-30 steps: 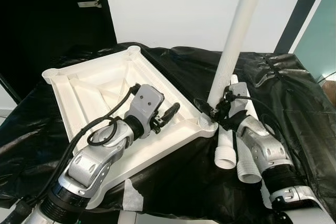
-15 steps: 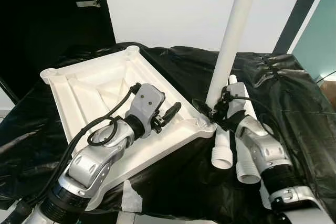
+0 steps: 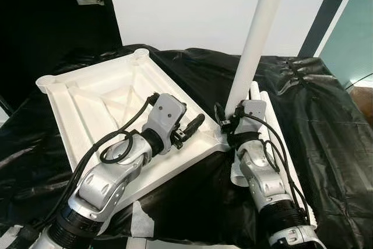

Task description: Building children table

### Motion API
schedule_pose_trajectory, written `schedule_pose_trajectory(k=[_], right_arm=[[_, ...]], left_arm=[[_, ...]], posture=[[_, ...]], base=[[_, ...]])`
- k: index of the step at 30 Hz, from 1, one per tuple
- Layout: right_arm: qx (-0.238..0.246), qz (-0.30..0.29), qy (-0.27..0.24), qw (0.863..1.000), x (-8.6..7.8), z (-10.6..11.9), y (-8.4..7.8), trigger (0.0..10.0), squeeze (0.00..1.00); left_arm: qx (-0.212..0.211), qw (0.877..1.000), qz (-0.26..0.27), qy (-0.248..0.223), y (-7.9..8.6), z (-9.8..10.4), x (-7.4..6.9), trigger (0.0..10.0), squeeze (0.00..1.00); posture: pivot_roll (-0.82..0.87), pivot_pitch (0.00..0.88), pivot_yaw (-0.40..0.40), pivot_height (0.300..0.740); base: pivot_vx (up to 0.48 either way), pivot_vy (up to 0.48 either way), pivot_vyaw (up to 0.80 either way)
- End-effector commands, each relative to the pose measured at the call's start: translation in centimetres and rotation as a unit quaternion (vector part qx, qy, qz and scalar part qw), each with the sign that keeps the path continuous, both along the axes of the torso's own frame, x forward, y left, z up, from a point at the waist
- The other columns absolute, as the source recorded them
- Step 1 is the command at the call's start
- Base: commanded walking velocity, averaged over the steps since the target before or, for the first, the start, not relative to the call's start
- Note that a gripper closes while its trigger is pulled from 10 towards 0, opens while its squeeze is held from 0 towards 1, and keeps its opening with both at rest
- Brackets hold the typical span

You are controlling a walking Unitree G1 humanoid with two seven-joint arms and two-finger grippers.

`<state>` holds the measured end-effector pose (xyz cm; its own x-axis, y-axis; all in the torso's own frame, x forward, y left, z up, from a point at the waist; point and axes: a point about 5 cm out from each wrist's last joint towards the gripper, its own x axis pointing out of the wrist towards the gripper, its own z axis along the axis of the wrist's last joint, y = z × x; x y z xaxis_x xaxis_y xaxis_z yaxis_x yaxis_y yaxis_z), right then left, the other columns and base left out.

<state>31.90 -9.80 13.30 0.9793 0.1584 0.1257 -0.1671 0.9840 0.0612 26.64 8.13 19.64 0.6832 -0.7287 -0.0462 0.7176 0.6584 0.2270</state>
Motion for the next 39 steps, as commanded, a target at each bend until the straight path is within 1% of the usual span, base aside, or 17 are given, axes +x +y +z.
schedule_pose_trajectory(k=[1, 2, 3, 4, 5, 8, 11, 14, 16, 19, 20, 21, 23, 24, 25, 32, 39], right_arm=[[0.006, 0.003, 0.061, 0.998, -0.7, -2.7, -0.4, 10.0, 0.00], [0.013, 0.008, 0.057, 0.998, -0.7, -2.6, -0.5, 10.0, 0.00], [-0.002, 0.012, 0.051, 0.999, -0.7, -2.5, -0.7, 10.0, 0.50], [-0.002, 0.012, 0.051, 0.999, -0.7, -2.5, -0.7, 10.0, 0.50], [-0.002, 0.023, 0.043, 0.999, -0.7, -2.2, -1.0, 10.0, 1.00], [-0.011, 0.029, 0.032, 0.999, -0.7, -2.0, -1.2, 10.0, 1.00], [-0.014, 0.073, 0.005, 0.997, -0.7, -1.2, -2.6, 10.0, 1.00], [-0.023, 0.082, 0.003, 0.996, -0.7, -1.1, -3.1, 10.0, 1.00], [-0.042, 0.112, 0.006, 0.993, -0.5, -1.0, -4.4, 10.0, 1.00], [-0.057, 0.127, 0.005, 0.990, -0.3, -0.8, -5.0, 10.0, 1.00], [-0.068, 0.144, 0.003, 0.987, -0.2, -0.6, -5.4, 10.0, 0.92], [-0.077, 0.164, 0.002, 0.983, -0.1, -0.4, -5.7, 10.0, 0.00], [-0.084, 0.182, 0.001, 0.980, -0.1, -0.3, -5.8, 10.0, 0.00], [-0.098, 0.223, 0.004, 0.970, 0.0, -0.1, -5.8, 10.0, 0.00], [-0.101, 0.237, 0.005, 0.966, 0.0, -0.1, -5.8, 10.0, 0.00], [-0.128, 0.279, 0.011, 0.952, 0.2, -0.2, -5.6, 10.0, 0.00], [-0.136, 0.294, 0.014, 0.946, 0.6, -0.4, -5.5, 10.0, 0.00]], left_arm=[[0.013, 0.999, -0.049, 0.020, -0.3, -0.7, -0.4, 10.0, 0.00], [0.013, 0.999, -0.049, 0.020, -0.3, -0.7, -0.4, 10.0, 0.00], [0.014, 0.999, -0.049, 0.019, -0.3, -0.7, -0.4, 10.0, 0.00], [0.014, 0.999, -0.049, 0.019, -0.3, -0.7, -0.4, 10.0, 0.00], [0.014, 0.999, -0.049, 0.019, -0.3, -0.7, -0.3, 10.0, 0.00], [0.014, 0.999, -0.049, 0.019, -0.4, -0.6, -0.3, 10.0, 0.00], [0.017, 0.998, -0.050, 0.020, -0.4, -0.8, -0.3, 10.0, 0.00], [0.020, 0.998, -0.050, 0.019, -0.4, -0.8, -0.3, 10.0, 0.00], [0.024, 0.998, -0.050, 0.021, -0.4, -1.1, -0.4, 10.0, 0.00], [0.026, 0.998, -0.052, 0.022, -0.5, -1.2, -0.4, 10.0, 0.00], [0.028, 0.998, -0.053, 0.023, -0.5, -1.3, -0.4, 10.0, 0.00], [0.033, 0.998, -0.053, 0.024, -0.5, -1.4, -0.4, 10.0, 0.00], [0.041, 0.998, -0.052, 0.023, -0.4, -1.6, -0.4, 10.0, 0.00], [0.048, 0.997, -0.050, 0.025, -0.4, -2.0, -0.3, 10.0, 0.00], [0.050, 0.997, -0.050, 0.026, -0.4, -2.1, -0.3, 10.0, 0.00], [0.063, 0.996, -0.050, 0.037, -0.4, -3.2, -0.4, 10.0, 0.00], [0.069, 0.995, -0.053, 0.049, -0.4, -3.9, -0.5, 10.0, 0.00]], posture=[[0.01, 0.002, -0.025, 0.740], [0.01, 0.002, -0.025, 0.740], [0.01, 0.004, -0.023, 0.740], [0.01, 0.004, -0.023, 0.740], [0.01, 0.001, -0.024, 0.740], [0.01, 0.001, -0.024, 0.740], [0.00, 0.000, -0.022, 0.740], [0.00, 0.000, -0.022, 0.740], [0.00, 0.000, -0.020, 0.740], [0.00, 0.000, -0.019, 0.740], [0.00, 0.000, -0.018, 0.740], [0.00, 0.000, -0.019, 0.740], [0.00, 0.000, -0.018, 0.740], [0.00, 0.000, -0.016, 0.740], [0.00, 0.000, -0.016, 0.740], [0.01, 0.000, -0.014, 0.740], [0.01, 0.000, -0.007, 0.740]], base=[[0.000, 0.000, 0.00], [0.000, 0.000, 0.00], [0.000, 0.000, 0.00], [0.000, 0.000, 0.00], [0.000, 0.000, 0.00], [0.000, 0.000, 0.00], [0.000, 0.000, 0.00], [0.000, 0.000, 0.00], [0.000, 0.000, 0.00], [0.000, 0.000, 0.00], [0.000, 0.000, 0.00], [0.000, 0.000, 0.00], [0.000, 0.000, 0.00], [0.000, 0.000, 0.00], [0.000, 0.000, 0.00], [0.000, 0.000, 0.00], [0.000, 0.000, 0.00]])
